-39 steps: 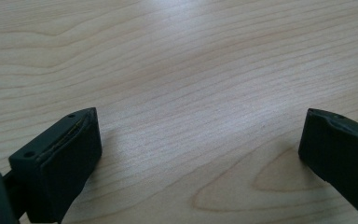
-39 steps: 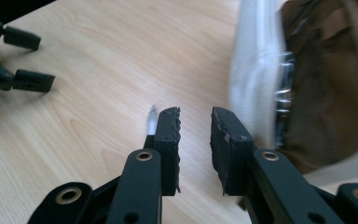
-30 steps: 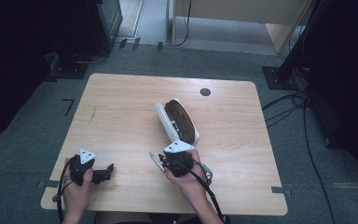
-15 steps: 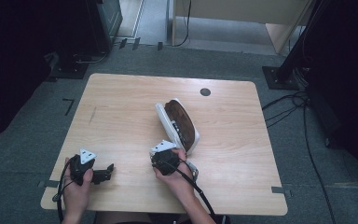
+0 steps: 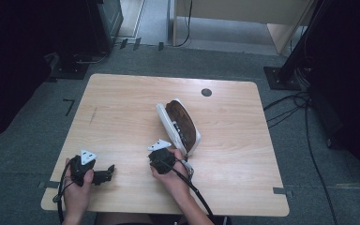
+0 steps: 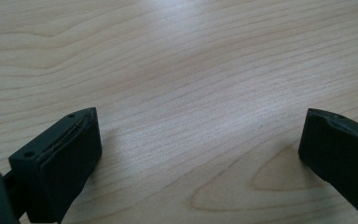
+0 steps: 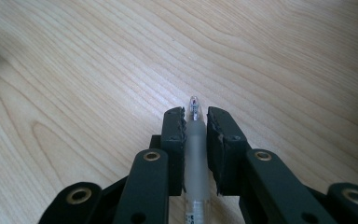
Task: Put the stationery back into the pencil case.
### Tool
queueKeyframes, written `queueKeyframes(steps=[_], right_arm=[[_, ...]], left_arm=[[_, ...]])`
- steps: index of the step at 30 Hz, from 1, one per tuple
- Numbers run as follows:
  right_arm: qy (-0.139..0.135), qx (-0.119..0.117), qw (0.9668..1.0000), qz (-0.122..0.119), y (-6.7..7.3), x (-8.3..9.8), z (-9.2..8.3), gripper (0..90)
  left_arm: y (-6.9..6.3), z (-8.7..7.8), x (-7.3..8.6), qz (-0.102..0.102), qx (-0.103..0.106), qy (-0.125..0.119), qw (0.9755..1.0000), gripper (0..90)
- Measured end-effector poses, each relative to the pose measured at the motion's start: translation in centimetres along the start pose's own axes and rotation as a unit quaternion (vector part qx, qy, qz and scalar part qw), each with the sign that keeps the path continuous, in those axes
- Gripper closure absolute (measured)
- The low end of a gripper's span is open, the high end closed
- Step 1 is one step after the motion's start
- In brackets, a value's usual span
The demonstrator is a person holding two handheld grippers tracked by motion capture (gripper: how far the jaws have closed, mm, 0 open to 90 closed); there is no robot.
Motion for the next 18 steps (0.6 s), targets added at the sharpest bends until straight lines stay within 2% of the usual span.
queueKeyframes(steps=[10, 14, 18], right_arm=[[0.003, 0.0, 1.0, -0.005, 0.2, 0.1, -0.1, 81.0], [-0.013, 0.002, 0.9999, 0.0, -0.1, 0.1, -0.7, 81.1], [-0.035, -0.002, 0.9994, 0.003, -0.3, -0.2, -2.1, 81.1]], left_arm=[[0.0, 0.0, 0.0, 0.0, 0.0, 0.0, 1.0, 0.0], [0.0, 0.0, 0.0, 0.0, 0.0, 0.0, 1.0, 0.0], [0.0, 0.0, 0.0, 0.0, 0.0, 0.0, 1.0, 0.0]])
Point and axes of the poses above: each handheld gripper's, and its own axes: z roughly forward along the jaws, x roughly out of its underside, y roughly to its left, the point moved 10 cm from there along z, roughly forward along the jaws, and after that the axes turned 6 degrees about y, right-handed, at the moved point
